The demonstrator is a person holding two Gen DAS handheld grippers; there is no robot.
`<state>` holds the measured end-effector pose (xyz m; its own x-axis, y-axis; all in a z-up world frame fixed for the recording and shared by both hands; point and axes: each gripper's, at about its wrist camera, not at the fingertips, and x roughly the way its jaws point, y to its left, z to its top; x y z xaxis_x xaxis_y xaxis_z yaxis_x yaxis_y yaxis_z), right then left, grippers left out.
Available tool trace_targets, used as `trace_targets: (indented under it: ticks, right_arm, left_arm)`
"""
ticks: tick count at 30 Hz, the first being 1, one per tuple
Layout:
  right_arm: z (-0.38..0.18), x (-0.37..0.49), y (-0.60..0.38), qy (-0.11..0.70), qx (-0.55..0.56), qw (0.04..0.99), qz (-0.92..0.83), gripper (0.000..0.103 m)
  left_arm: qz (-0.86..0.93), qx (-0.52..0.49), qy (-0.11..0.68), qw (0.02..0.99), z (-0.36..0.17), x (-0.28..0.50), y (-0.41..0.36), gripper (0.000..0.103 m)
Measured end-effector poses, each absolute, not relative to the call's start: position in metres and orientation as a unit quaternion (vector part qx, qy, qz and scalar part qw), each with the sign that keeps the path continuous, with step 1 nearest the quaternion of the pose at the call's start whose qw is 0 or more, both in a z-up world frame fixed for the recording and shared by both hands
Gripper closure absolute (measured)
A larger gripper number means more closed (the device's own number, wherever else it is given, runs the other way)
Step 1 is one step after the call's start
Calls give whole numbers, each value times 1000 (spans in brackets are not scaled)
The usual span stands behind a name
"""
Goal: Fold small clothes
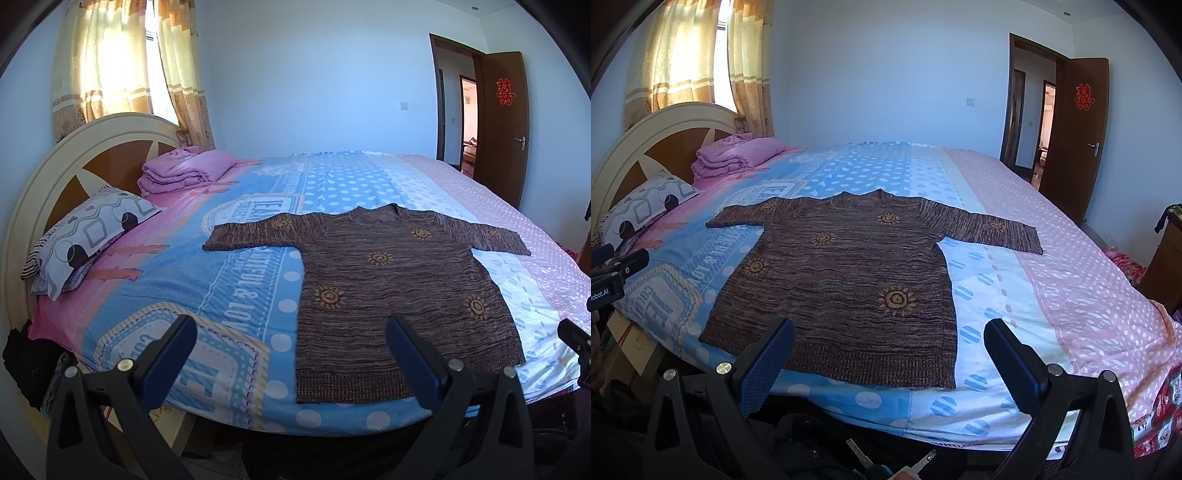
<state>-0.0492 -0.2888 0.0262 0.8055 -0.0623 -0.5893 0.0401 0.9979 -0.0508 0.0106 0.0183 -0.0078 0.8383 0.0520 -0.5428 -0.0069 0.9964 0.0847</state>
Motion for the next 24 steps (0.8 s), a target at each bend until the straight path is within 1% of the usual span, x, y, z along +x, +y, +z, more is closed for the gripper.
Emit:
trace_targets:
  ticks: [24]
  right_arm:
    - [22,-47,-290,317,-17,948,-25,1]
  left_arm:
    - [19,35,292,956,-10,14,24,0]
